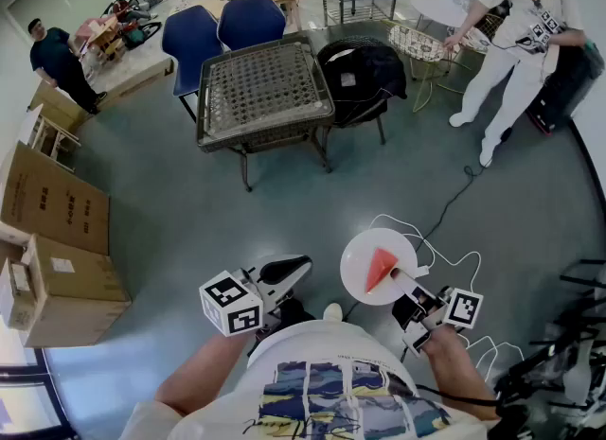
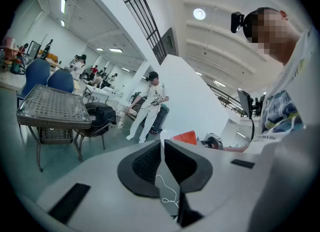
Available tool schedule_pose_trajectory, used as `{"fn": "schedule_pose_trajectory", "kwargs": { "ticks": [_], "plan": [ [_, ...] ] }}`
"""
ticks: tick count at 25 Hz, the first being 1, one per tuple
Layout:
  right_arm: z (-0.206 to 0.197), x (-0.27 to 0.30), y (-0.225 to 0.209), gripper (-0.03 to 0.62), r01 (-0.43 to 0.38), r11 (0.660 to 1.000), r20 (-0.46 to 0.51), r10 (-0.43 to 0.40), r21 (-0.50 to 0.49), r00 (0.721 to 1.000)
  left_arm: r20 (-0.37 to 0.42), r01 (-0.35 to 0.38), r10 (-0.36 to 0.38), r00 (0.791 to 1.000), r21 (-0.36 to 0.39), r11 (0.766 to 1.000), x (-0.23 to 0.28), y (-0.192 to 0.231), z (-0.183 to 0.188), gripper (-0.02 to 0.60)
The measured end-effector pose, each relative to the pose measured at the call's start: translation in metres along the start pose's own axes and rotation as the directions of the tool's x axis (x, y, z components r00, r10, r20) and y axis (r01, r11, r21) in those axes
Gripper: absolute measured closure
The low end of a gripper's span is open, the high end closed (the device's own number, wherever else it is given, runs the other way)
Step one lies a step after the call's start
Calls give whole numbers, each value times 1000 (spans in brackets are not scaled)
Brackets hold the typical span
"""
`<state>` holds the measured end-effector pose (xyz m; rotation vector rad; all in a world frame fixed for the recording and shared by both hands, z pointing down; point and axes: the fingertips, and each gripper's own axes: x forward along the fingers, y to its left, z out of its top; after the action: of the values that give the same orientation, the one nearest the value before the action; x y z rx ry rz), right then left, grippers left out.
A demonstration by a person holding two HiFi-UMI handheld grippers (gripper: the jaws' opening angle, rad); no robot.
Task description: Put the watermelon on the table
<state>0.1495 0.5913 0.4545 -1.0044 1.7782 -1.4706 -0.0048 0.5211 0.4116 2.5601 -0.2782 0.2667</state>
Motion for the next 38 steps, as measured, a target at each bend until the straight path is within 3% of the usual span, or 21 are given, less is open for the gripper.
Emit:
{"fn": "schedule_pose_trajectory", "kwargs": {
  "ticks": [8,14,22,33,38],
  "plan": [
    [4,4,-9,568,-3,1000,-45,4,16,999,23,-34,35,999,-27,999,4,2,1,552],
    [9,42,-15,566,-11,999,-90,15,43,996,32,-52,54,998,-61,997,-5,24,8,552],
    [55,130,-35,568,5,999,-98,0,45,995,65,-61,64,996,-60,996,3,117,54,552],
    [129,306,-41,566,19,1000,-104,-21,-20,994,91,-32,36,995,-46,998,-17,255,149,565],
    [160,377,-53,566,37,999,-125,-39,-17,991,81,-74,77,994,-33,997,-30,304,174,572]
  ]
}}
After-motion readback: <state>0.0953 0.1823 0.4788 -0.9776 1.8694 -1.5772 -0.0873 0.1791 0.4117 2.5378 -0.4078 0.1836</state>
